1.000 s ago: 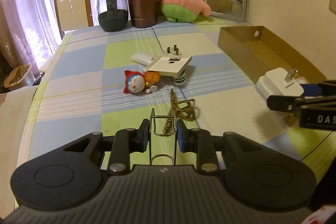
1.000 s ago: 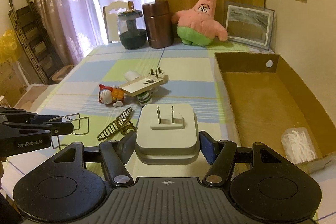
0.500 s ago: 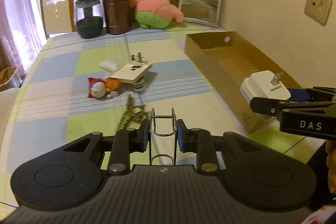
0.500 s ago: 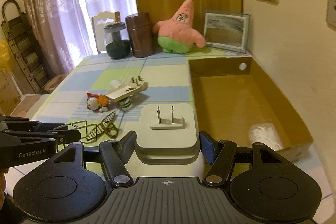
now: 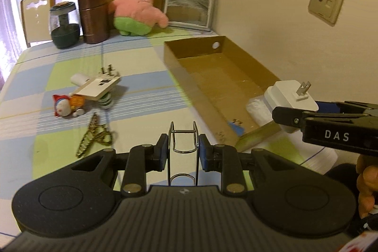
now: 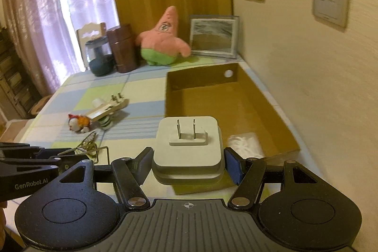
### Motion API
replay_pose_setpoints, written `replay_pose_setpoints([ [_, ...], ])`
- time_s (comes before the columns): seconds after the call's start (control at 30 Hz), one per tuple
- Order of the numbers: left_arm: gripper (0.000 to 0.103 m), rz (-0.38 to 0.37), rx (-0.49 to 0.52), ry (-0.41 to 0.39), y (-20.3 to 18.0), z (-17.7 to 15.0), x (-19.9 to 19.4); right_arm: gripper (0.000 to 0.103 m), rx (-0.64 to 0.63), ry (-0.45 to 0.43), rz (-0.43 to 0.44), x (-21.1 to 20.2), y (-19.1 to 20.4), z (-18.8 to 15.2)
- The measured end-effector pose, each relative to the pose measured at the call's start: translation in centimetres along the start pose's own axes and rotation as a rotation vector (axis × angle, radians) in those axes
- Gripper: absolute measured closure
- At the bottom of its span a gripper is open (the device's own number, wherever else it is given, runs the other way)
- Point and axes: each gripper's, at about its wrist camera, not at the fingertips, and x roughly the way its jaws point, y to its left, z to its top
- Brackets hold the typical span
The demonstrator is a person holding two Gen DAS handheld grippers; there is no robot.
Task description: Organize rigid objects
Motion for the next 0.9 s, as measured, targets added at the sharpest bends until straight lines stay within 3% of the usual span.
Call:
replay_pose_setpoints([
  [0.4, 0.081, -0.069, 0.030, -0.006, -4.2, 2.2, 1.4, 0.042, 0.002, -0.009, -0.055, -0.9, -4.2, 1.7],
  [0.9, 0.081, -0.104, 0.024, -0.010, -7.2, 5.0, 4.6, 0.042, -0.018, 0.025, -0.069, 1.5, -7.9, 3.1],
])
